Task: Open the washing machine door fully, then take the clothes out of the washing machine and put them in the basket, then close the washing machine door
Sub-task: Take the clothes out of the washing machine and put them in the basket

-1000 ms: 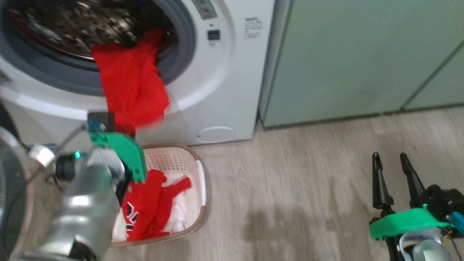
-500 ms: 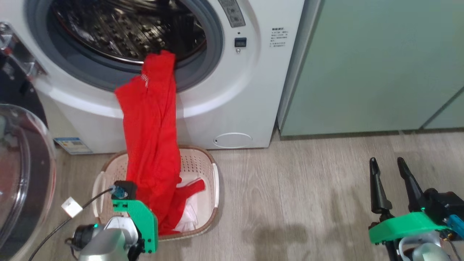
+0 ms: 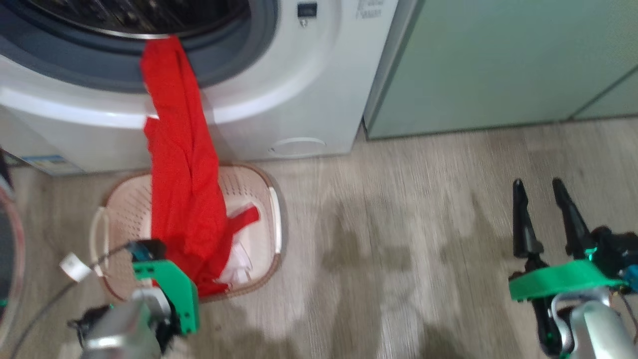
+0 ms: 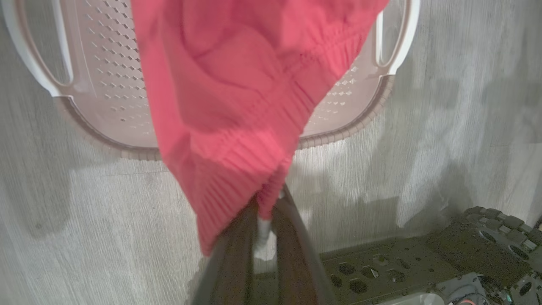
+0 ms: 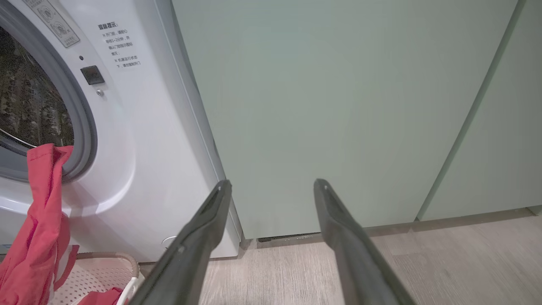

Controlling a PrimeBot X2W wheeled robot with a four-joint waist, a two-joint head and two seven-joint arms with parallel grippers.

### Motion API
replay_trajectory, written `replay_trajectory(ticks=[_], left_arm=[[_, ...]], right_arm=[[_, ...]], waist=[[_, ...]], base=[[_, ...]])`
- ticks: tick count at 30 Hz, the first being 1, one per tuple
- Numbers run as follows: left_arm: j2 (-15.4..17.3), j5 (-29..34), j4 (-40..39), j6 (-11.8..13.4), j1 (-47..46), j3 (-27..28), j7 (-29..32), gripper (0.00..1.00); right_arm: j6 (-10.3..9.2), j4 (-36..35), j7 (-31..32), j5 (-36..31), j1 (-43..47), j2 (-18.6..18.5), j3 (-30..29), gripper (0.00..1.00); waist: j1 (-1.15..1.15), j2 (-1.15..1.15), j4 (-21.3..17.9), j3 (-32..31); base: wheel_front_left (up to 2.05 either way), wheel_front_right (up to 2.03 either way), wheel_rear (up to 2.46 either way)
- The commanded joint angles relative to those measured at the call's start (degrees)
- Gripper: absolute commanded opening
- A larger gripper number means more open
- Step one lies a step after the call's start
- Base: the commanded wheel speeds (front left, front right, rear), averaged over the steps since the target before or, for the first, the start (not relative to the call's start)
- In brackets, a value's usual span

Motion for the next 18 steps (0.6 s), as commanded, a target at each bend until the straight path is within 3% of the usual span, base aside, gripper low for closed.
replay_trajectory(ticks=[1, 7, 17, 18], left_arm=[[2.3, -0.9, -0.8, -0.3, -2.7, 1.7, 0.2, 0.00], [4.4, -1.6, -0.5, 0.4, -7.2, 2.2, -1.1, 0.00], [4.5, -2.3, -0.2, 1.4, -9.3, 2.1, 1.3, 0.00], [4.5, -2.2, -0.2, 1.6, -9.3, 2.1, 0.6, 0.10]], right_arm=[[-0.04, -2.1, -0.4, 0.1, -1.7, -0.9, 0.9, 1.00], [-0.04, -3.1, -0.4, 0.0, -4.8, -0.5, 0.3, 1.00], [-0.04, -4.0, -0.4, -0.2, -7.3, 0.2, 0.0, 1.00], [-0.04, -3.9, -0.4, -0.3, -7.4, 0.2, 0.0, 1.00]], waist=[[0.00, 0.00, -1.5, 3.4], [0.00, 0.00, -3.2, 10.0], [0.00, 0.00, -4.5, 15.5], [0.00, 0.00, -4.5, 15.7]], base=[[0.00, 0.00, 0.00], [0.00, 0.00, 0.00], [0.00, 0.00, 0.00], [0.00, 0.00, 0.00]])
